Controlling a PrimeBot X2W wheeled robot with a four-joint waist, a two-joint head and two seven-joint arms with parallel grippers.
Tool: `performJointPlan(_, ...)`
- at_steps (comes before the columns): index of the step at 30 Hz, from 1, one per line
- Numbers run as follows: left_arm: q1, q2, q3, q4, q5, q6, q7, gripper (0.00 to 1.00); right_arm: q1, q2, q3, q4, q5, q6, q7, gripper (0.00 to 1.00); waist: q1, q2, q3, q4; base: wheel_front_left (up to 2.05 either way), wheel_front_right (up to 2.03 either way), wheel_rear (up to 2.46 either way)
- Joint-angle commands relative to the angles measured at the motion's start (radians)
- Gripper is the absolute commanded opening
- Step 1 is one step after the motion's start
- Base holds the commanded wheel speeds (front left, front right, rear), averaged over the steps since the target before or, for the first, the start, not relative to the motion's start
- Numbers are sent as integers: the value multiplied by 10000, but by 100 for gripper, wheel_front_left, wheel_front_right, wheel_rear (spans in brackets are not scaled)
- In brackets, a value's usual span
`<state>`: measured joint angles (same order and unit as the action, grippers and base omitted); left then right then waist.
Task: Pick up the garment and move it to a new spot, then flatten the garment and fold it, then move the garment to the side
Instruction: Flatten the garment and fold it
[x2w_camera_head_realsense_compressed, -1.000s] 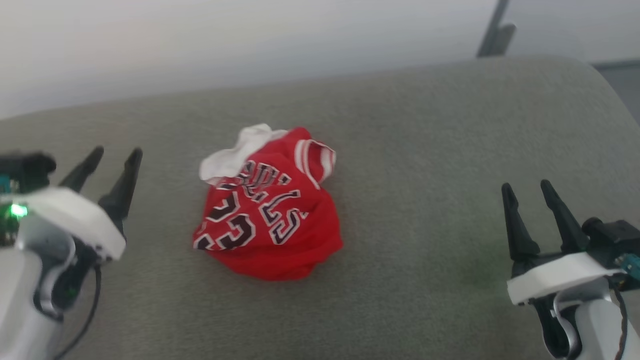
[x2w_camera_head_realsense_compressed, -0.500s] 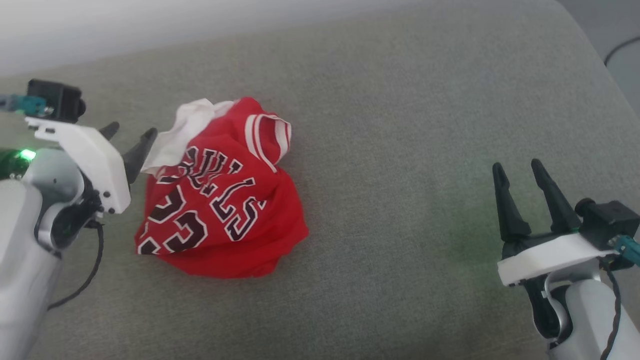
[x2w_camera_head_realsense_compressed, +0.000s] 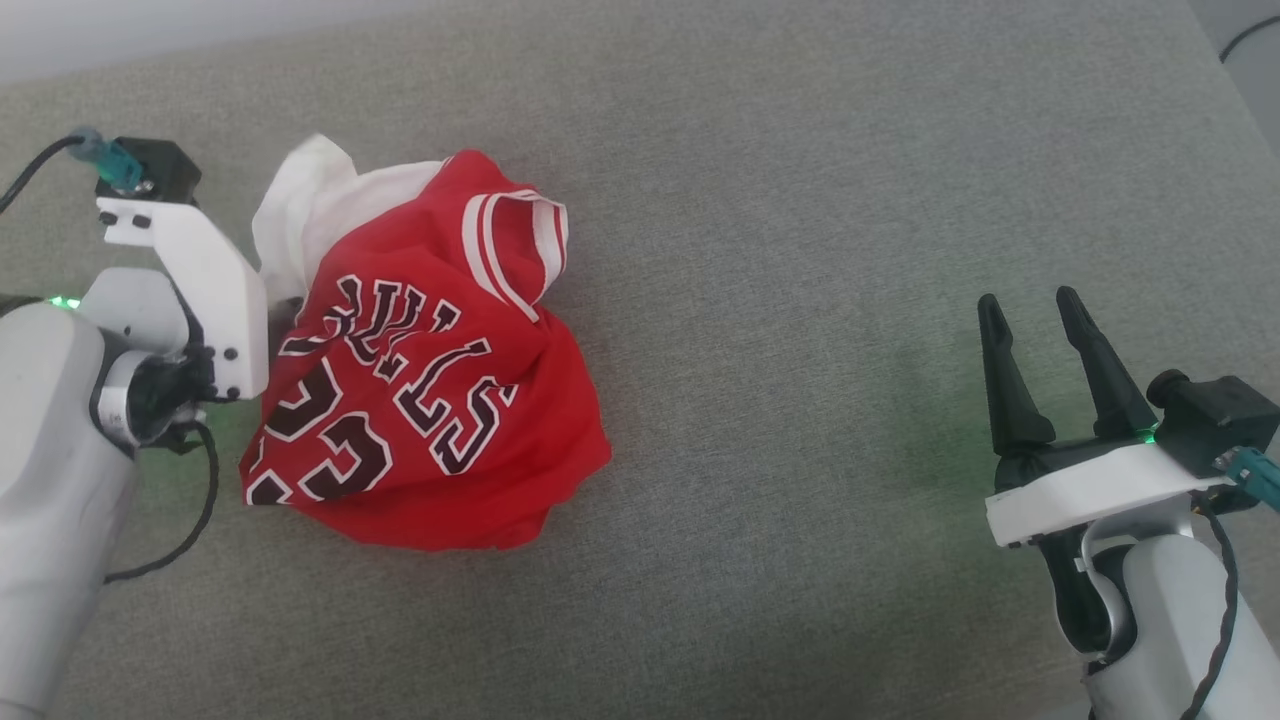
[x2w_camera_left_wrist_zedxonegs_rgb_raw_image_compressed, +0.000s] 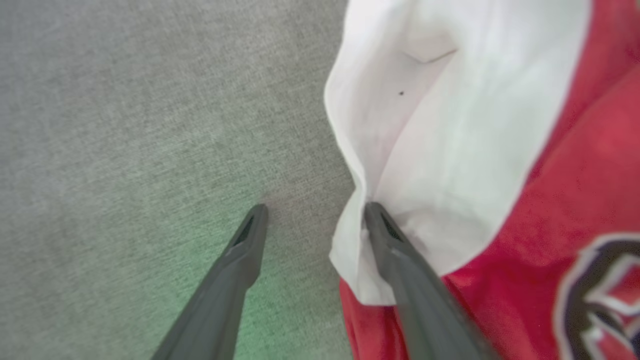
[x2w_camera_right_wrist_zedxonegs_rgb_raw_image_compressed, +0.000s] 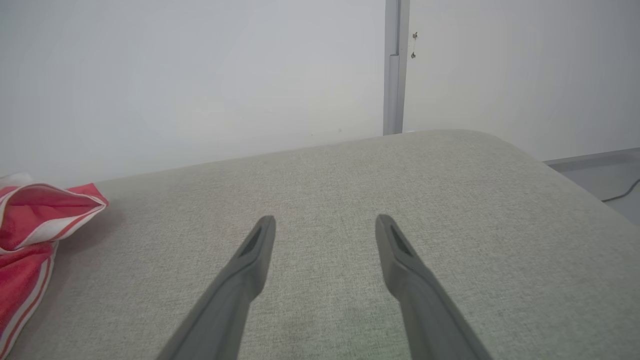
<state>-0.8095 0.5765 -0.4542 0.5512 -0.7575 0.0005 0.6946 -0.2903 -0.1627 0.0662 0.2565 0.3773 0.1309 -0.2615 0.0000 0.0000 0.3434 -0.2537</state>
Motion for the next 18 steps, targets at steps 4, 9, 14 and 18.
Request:
performJointPlan(4,-324,-197,-16,333,-118,158,138,0,-165,35,18,-59,-97,-3,-43,100,0,0,118,72,0,0,0)
performJointPlan(9,-634,-264,191,357,-138,330,-247,0,-147,-28,-70,-51,-82,-3,-43,100,0,0,126,238,0,0,0)
performJointPlan(14,-365,-63,512,136,-260,548,-622,0,-6,-136,-218,-40,-74,-3,-42,100,0,0,-41,617,0,0,0)
performJointPlan(18,132,264,798,-156,-417,755,-806,0,102,-176,-273,-65,-103,-3,-42,100,0,0,-193,917,0,0,0)
